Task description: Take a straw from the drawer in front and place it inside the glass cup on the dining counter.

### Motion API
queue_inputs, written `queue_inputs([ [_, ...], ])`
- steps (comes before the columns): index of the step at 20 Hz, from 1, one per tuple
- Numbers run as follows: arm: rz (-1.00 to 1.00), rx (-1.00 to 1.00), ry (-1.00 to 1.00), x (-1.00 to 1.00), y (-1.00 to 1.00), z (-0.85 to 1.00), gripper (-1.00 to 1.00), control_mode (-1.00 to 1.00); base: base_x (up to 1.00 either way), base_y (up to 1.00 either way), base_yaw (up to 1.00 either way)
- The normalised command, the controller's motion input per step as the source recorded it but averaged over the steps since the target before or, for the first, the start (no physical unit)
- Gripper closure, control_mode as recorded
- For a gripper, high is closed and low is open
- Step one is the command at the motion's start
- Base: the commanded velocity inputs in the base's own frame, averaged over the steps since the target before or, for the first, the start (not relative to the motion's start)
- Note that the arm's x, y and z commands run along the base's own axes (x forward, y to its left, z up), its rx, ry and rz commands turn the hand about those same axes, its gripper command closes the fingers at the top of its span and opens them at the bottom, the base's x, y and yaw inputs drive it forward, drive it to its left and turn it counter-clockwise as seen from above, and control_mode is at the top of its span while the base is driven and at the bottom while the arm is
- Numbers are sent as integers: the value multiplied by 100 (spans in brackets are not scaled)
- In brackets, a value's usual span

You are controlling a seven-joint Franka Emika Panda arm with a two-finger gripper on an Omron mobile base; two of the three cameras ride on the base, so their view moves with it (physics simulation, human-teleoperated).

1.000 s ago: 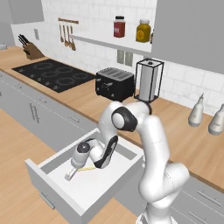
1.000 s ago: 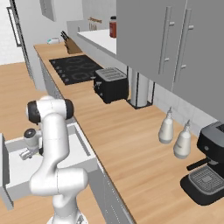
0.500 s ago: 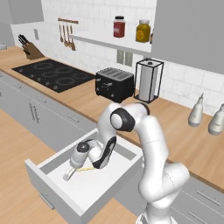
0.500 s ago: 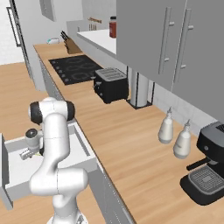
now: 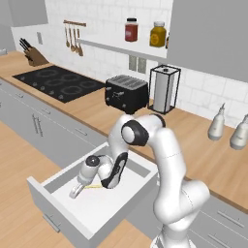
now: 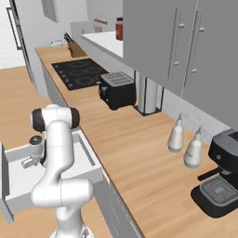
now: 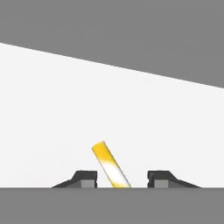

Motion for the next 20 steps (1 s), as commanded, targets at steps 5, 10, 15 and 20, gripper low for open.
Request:
queue_inputs([
  [5, -5, 0, 2, -3, 0, -3, 100, -100, 0, 0, 0],
  [10, -6, 3, -1, -53, 0, 31, 100, -100, 0, 0, 0],
  [15, -1, 14, -7, -90, -11, 98, 100, -100, 0, 0, 0],
  [20, -4, 22, -5, -86, -21, 100, 100, -100, 0, 0, 0],
])
